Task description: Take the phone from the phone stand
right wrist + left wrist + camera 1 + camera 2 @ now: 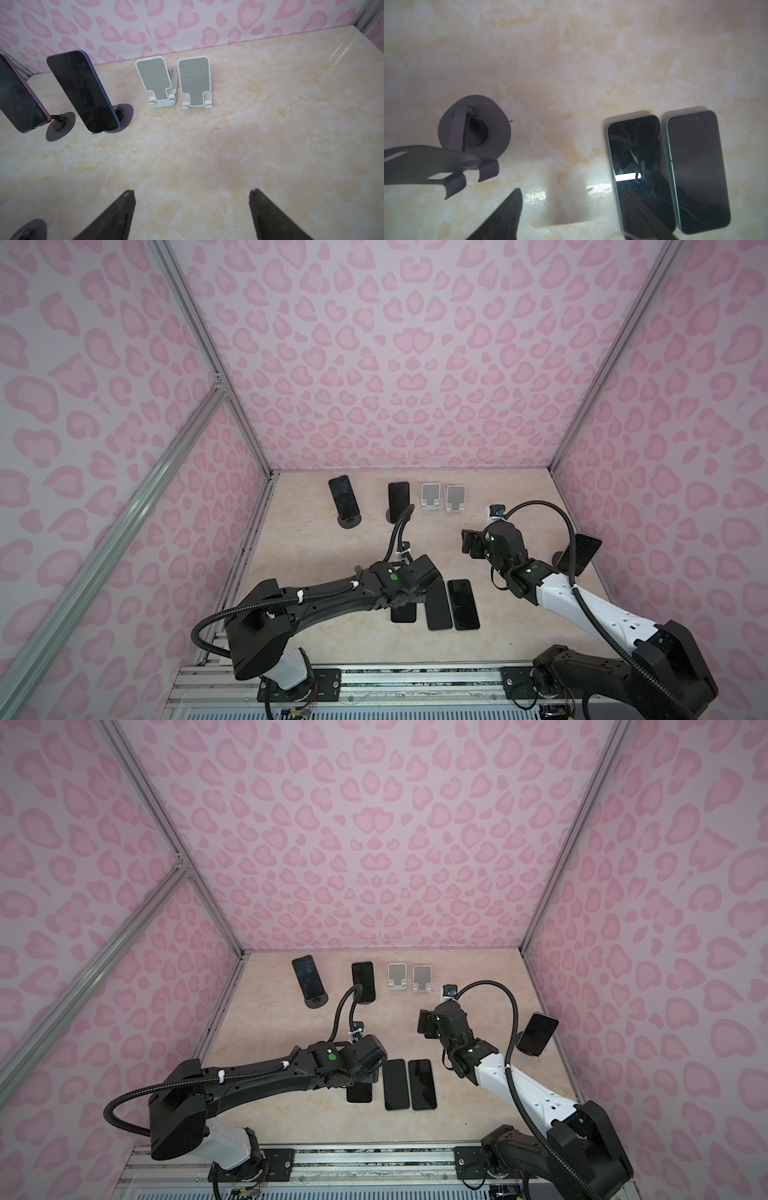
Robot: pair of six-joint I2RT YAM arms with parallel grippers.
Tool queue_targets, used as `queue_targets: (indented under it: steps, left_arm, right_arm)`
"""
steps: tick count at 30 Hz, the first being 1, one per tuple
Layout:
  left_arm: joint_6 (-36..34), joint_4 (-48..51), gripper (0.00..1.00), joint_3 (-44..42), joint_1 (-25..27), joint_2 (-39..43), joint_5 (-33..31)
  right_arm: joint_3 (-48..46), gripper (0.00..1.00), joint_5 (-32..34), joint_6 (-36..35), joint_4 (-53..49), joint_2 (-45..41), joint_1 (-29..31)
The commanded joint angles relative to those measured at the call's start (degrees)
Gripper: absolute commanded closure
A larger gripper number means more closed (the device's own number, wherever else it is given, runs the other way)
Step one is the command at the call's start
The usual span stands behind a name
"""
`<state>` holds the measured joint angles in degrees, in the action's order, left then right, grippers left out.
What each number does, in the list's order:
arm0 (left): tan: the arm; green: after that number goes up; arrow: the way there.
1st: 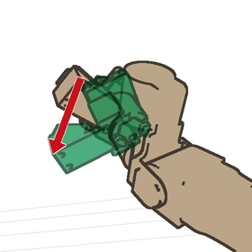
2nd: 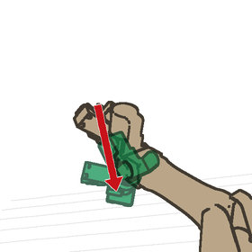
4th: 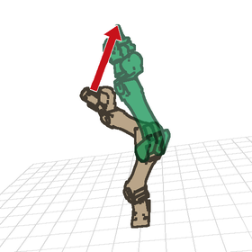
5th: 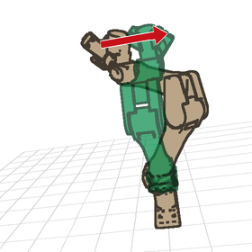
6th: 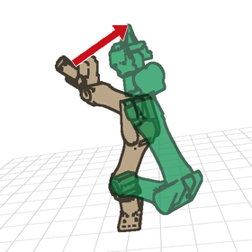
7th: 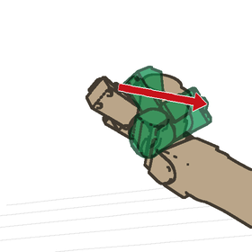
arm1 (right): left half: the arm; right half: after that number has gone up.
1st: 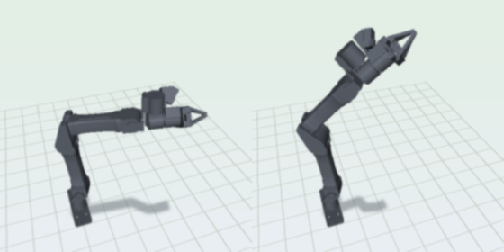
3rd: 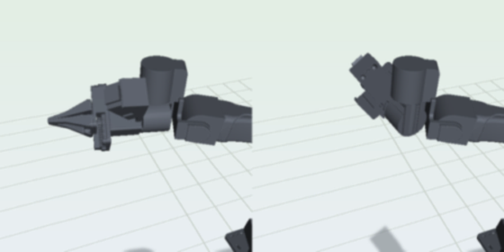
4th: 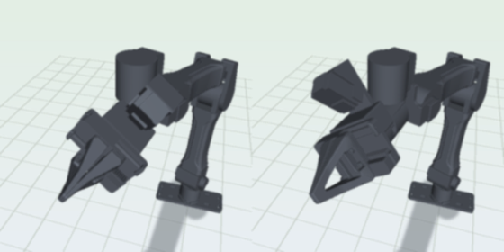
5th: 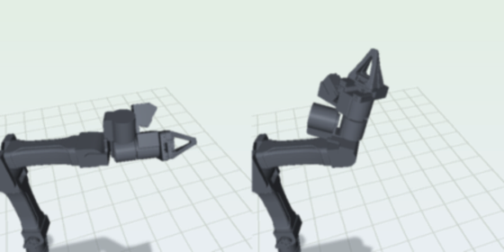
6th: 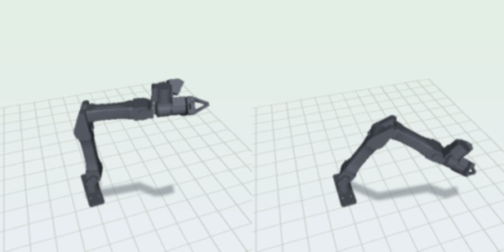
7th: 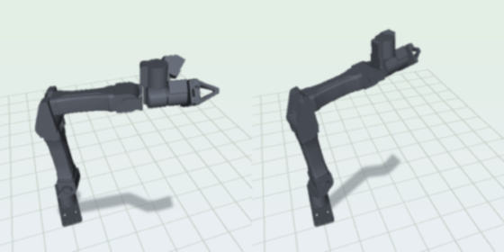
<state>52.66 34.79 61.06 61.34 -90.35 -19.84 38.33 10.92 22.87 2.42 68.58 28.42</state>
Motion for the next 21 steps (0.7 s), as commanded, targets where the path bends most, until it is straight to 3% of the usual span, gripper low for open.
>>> queue_targets:
  steps: [1,15,21]
  left_arm:
    - [0.3,-0.1,0.4,1.1,-0.4,-1.7,2.3]
    - [-0.9,-2.6,0.41,1.4,-5.2,-7.5,10.8]
    - [-0.1,-2.5,0.4,1.1,-5.8,-8.7,11.5]
  right_arm:
    - [-0.3,0.12,0.6,-0.3,1.0,0.3,0.1]
    - [-0.4,0.12,0.8,-0.3,0.8,-0.7,0.0]
    - [-0.5,0.12,0.8,-0.4,0.8,-0.7,0.0]
